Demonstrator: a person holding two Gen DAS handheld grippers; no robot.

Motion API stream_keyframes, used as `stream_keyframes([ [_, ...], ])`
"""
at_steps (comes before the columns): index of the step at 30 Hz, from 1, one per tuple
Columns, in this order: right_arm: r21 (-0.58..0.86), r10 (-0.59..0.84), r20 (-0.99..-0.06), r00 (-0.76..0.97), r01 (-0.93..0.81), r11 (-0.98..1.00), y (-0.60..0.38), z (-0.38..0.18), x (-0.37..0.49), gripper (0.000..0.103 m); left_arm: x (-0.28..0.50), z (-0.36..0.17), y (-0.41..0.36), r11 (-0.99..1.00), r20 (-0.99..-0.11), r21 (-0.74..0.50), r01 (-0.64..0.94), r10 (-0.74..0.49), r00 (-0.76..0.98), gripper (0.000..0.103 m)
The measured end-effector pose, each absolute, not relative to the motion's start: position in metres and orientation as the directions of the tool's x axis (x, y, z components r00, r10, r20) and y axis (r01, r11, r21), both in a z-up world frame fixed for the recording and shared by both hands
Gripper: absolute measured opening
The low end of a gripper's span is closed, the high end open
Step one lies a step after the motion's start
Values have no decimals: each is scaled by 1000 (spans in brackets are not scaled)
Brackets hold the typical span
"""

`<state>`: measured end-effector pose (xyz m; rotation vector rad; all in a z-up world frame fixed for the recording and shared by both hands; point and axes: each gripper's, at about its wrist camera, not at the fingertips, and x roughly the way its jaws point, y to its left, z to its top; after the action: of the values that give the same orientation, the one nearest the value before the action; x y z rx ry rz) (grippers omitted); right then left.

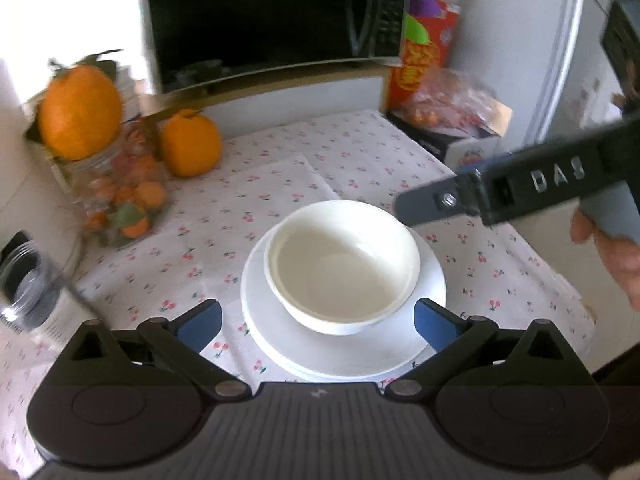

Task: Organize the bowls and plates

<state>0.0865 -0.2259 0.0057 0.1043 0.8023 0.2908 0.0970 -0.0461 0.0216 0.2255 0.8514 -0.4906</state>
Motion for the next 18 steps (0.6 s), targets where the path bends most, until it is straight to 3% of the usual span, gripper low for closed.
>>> stream_keyframes([
  [8,167,248,-715,654,-184,969,-218,11,51,97,81,32,-27,959,-789,-53,278,-211,577,103],
  [18,142,179,-746,641,-110,984,-223,-1,31,101,69,27,-22,993,-817,-2,115,-68,572,103],
])
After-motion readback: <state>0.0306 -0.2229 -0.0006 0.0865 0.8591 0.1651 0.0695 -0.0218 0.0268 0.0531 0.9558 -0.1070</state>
